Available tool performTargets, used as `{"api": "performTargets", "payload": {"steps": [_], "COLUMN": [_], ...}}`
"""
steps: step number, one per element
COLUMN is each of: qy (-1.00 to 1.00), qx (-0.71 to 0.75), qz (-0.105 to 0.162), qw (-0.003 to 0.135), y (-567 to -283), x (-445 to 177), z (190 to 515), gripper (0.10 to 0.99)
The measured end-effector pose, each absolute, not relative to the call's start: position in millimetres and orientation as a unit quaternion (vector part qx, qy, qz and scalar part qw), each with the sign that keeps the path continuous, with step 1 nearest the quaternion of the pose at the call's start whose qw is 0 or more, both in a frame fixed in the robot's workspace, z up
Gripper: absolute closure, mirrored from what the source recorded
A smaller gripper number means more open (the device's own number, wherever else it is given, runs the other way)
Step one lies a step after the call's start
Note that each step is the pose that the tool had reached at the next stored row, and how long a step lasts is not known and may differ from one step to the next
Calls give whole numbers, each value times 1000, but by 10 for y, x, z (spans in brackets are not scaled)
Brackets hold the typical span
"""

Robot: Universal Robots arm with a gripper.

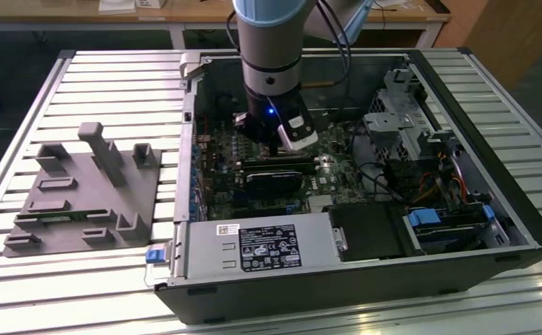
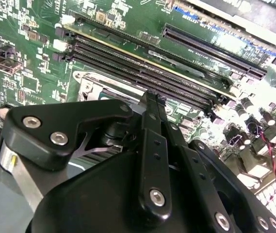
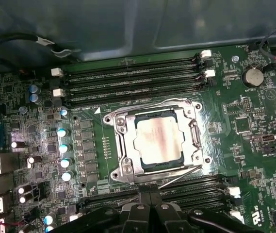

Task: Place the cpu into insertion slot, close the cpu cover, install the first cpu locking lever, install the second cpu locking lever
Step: 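Install the second cpu locking lever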

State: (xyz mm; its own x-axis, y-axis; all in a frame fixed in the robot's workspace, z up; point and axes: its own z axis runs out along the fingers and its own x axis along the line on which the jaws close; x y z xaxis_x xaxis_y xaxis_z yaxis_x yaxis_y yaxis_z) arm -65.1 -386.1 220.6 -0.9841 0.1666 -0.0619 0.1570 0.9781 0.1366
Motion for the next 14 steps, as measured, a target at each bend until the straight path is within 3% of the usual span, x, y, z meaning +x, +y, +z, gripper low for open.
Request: {"api": "performTargets", "payload": {"steps": [14], "qy": [989], "qx": [83], "qz": [122], "qw": [32], "y": [-4070], "x": [-733], "z": [2139], "gripper": [980]}}
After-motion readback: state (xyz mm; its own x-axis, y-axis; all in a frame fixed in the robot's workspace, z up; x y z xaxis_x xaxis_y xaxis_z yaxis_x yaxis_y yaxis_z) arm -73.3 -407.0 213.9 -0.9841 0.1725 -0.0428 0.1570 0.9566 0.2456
